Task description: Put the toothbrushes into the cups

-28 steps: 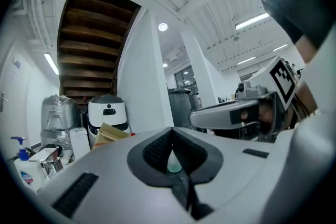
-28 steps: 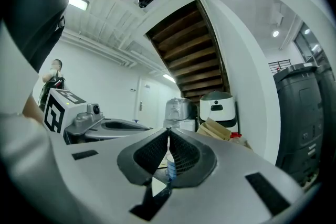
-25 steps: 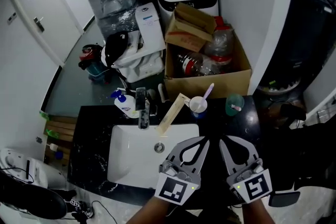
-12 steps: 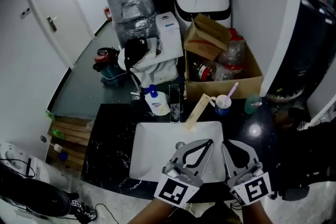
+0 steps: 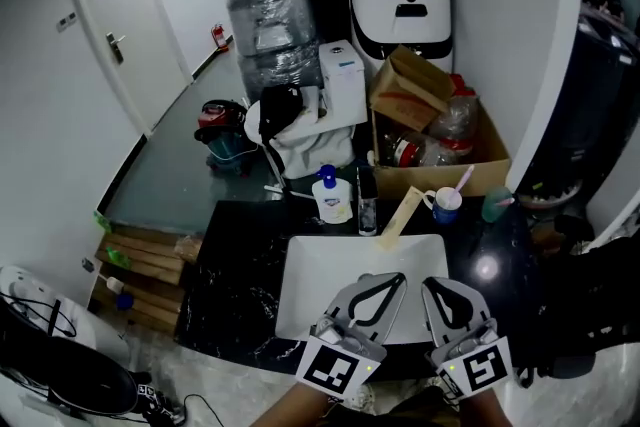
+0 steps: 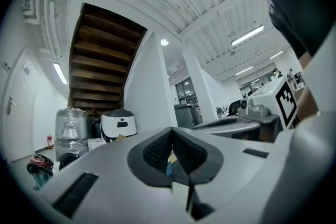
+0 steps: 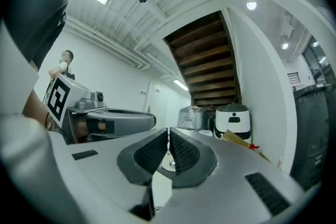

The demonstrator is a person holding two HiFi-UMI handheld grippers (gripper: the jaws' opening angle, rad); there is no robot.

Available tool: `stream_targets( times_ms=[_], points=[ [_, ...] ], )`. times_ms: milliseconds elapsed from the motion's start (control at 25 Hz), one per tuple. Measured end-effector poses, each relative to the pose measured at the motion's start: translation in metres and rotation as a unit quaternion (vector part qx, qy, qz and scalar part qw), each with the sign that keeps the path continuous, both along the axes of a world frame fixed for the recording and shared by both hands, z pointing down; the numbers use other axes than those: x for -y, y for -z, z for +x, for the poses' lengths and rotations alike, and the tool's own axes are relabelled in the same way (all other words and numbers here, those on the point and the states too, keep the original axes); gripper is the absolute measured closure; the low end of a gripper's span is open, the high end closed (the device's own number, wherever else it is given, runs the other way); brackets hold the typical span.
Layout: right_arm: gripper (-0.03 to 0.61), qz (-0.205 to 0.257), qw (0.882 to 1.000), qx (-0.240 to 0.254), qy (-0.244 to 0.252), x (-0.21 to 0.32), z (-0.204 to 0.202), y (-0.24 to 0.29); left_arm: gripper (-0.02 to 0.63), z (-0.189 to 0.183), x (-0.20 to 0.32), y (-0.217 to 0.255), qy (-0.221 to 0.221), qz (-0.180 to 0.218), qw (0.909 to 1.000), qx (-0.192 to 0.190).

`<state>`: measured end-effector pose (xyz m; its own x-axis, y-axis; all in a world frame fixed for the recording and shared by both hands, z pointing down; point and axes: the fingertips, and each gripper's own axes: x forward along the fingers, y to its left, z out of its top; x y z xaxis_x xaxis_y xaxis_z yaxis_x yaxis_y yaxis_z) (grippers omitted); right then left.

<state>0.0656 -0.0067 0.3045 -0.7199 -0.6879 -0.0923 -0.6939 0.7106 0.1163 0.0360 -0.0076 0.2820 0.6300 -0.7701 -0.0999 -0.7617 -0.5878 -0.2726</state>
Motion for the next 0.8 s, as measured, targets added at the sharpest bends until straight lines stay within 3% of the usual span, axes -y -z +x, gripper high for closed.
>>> stream_targets(
  times_ms=[480,800],
  points=[
    [0.543,0.005,0.999,-0.013,0.033,-0.012,-0.011,0.01,0.606,-0.016,-0.014,0.017,0.036,0.012,0.9992,-0.008],
    [0.546,0.027,0.999,-0.009,0.022,-0.025,-0.018,0.013,0.605,-0.019,-0.024,0.008,0.029,0.003,0.9994,-0.018]
  ],
)
